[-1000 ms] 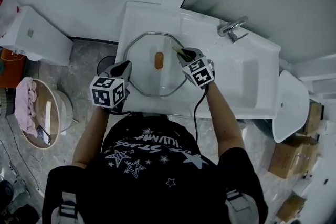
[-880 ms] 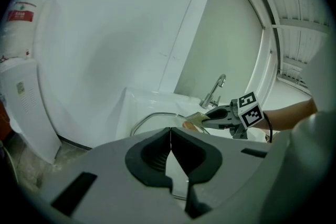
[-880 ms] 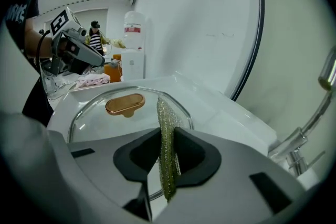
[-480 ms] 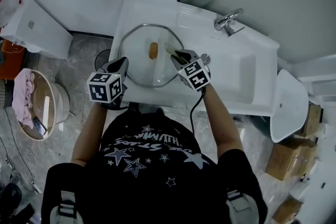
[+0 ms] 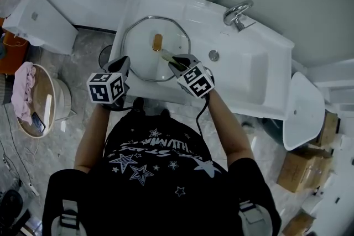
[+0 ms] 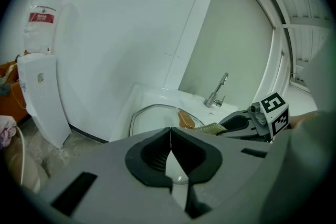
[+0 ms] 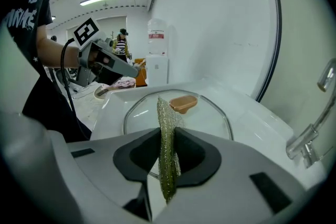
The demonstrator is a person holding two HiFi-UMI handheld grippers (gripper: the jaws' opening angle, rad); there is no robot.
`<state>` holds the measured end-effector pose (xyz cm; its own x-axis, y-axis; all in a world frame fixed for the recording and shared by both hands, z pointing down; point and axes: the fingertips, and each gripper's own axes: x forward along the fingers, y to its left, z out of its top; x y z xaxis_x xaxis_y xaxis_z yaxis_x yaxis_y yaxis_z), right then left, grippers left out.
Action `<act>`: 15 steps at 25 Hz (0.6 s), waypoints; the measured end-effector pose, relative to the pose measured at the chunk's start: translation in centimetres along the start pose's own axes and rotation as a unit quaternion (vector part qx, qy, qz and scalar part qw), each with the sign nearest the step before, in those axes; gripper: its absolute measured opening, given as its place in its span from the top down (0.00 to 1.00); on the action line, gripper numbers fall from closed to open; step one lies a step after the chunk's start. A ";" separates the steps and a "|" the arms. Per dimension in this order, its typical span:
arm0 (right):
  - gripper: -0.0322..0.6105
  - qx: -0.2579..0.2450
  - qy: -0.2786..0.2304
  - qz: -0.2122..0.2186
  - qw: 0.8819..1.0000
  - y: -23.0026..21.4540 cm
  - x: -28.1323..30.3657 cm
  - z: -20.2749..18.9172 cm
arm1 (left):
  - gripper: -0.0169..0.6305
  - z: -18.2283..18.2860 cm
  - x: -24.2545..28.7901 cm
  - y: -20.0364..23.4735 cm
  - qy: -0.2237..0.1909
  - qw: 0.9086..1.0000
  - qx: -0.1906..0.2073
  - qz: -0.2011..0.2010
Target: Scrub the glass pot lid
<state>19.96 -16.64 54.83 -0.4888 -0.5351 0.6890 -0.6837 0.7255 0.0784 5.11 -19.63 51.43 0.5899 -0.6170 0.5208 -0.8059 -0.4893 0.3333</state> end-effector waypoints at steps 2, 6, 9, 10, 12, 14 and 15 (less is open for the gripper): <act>0.83 -0.001 0.000 0.012 1.000 0.9 -0.2 -0.1 | 0.96 -0.6 -0.2 -0.1 0.001 1.000 -0.003 0.008; 0.83 -0.005 0.003 0.043 0.999 3.0 -0.7 -0.5 | 0.96 -1.9 -1.0 -0.4 0.003 1.000 -0.010 0.023; 0.83 -0.017 0.008 0.067 0.998 4.5 -1.0 -0.9 | 0.96 -2.7 -1.8 -0.6 0.004 0.999 -0.016 0.034; 0.83 -0.018 0.008 0.075 0.997 5.1 -1.1 -1.0 | 0.96 -3.0 -2.0 -0.7 0.003 0.999 -0.018 0.038; 0.83 -0.022 0.009 0.088 0.996 6.0 -1.2 -1.2 | 0.96 -3.4 -2.6 -0.9 0.002 0.999 -0.021 0.044; 0.83 -0.027 0.010 0.099 0.995 6.7 -1.2 -1.3 | 0.96 -3.8 -3.2 -1.1 -0.001 0.998 -0.024 0.051; 0.83 -0.029 0.011 0.104 0.994 6.9 -1.3 -1.4 | 0.96 -4.0 -3.5 -1.2 -0.002 0.998 -0.026 0.055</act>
<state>16.61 -10.30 55.50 -0.6039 -0.3621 0.7100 -0.5364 0.8436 -0.0260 3.84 -14.41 52.36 0.4976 -0.6676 0.5538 -0.8674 -0.3853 0.3149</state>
